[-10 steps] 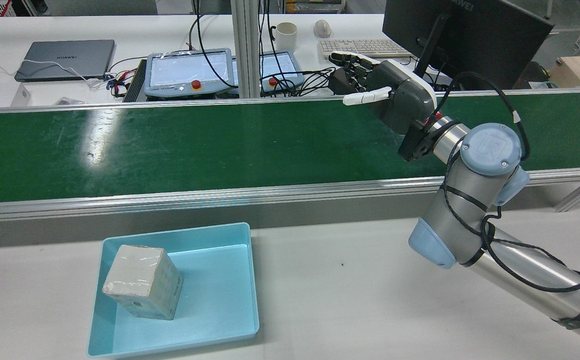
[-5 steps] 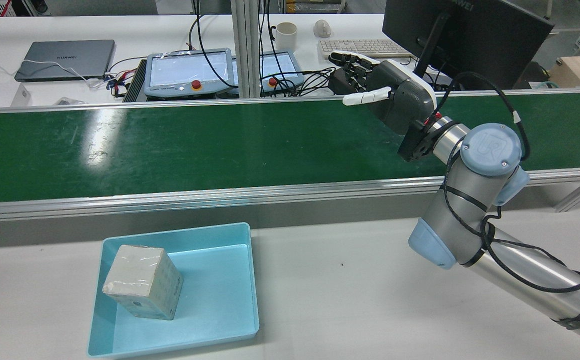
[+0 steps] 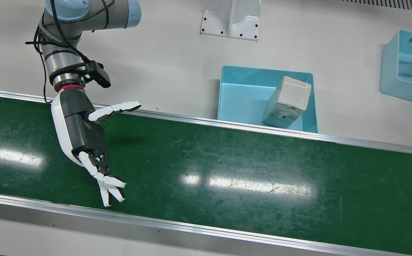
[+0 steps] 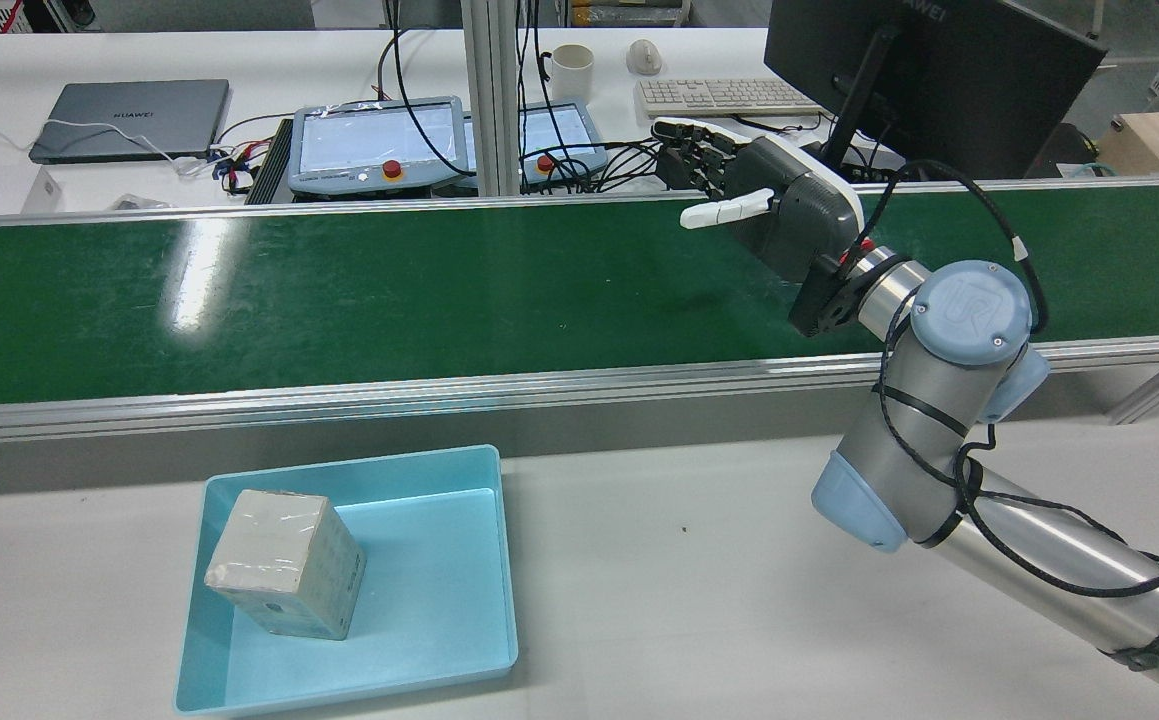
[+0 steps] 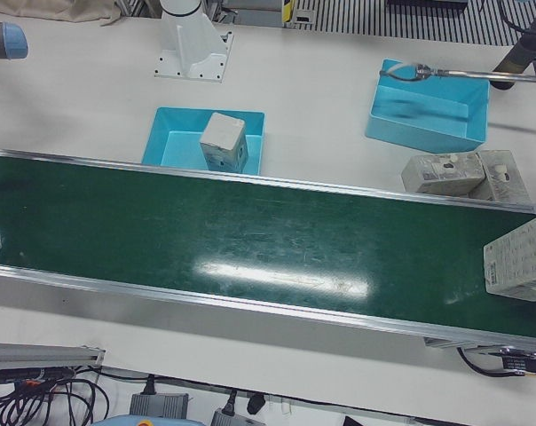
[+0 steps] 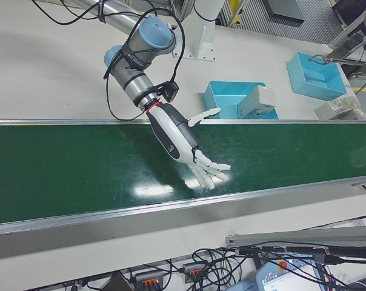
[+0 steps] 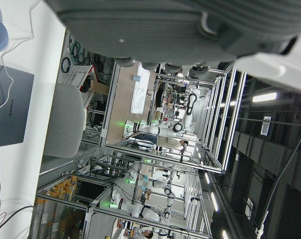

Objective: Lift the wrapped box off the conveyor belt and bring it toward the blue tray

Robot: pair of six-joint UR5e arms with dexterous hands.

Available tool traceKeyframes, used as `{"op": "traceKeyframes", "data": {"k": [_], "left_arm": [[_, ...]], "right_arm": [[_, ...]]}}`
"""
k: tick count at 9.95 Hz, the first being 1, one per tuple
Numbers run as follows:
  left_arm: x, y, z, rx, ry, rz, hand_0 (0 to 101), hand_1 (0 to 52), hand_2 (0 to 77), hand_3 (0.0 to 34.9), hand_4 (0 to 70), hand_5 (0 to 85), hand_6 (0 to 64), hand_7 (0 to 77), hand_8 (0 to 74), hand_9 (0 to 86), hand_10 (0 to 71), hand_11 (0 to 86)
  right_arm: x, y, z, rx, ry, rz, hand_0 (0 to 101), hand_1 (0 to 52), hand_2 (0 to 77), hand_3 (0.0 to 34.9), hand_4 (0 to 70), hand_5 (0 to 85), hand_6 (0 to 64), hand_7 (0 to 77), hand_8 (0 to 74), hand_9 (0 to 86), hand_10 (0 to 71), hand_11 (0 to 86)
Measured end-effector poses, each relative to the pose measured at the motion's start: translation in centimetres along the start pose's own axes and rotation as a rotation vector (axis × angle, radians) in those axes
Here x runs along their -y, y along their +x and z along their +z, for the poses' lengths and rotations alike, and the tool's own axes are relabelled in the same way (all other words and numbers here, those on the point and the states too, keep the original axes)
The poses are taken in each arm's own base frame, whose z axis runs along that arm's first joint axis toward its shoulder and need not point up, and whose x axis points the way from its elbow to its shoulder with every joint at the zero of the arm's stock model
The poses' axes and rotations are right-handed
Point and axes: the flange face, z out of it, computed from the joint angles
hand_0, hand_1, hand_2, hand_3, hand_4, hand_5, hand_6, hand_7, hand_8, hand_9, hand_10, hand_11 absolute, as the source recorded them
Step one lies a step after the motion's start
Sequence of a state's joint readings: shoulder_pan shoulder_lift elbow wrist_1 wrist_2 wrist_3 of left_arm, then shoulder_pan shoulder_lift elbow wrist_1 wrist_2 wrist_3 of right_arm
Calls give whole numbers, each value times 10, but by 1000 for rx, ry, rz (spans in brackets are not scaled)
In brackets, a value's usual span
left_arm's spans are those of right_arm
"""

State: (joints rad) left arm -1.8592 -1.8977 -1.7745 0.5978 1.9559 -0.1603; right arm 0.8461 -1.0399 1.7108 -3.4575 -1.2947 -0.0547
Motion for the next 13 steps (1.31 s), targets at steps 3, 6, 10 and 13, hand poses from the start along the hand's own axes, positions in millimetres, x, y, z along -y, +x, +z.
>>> {"op": "traceKeyframes", "data": {"k": [3, 6, 10, 13], "left_arm": [[0, 0, 0, 0, 0, 0, 0, 0, 11, 0, 0, 11, 5, 5, 5, 0, 5, 5], [0, 0, 0, 0, 0, 0, 0, 0, 11, 0, 0, 11, 5, 5, 5, 5, 5, 5], [0, 0, 0, 0, 0, 0, 0, 0, 11, 0, 0, 11, 5, 5, 5, 0, 5, 5], [0, 0, 0, 0, 0, 0, 0, 0, 11, 0, 0, 11, 5, 5, 5, 0, 5, 5]], "right_arm": [[-6, 6, 6, -4, -52, 17, 481, 142, 104, 0, 104, 202, 44, 49, 5, 33, 0, 5], [-5, 7, 7, -2, -60, 17, 478, 142, 104, 0, 104, 207, 44, 49, 5, 33, 0, 5], [1, 5, 4, 0, -50, 15, 475, 142, 98, 0, 104, 202, 49, 49, 5, 33, 0, 5], [4, 5, 4, -1, -45, 15, 476, 142, 98, 0, 115, 196, 49, 49, 5, 33, 0, 5]]}}
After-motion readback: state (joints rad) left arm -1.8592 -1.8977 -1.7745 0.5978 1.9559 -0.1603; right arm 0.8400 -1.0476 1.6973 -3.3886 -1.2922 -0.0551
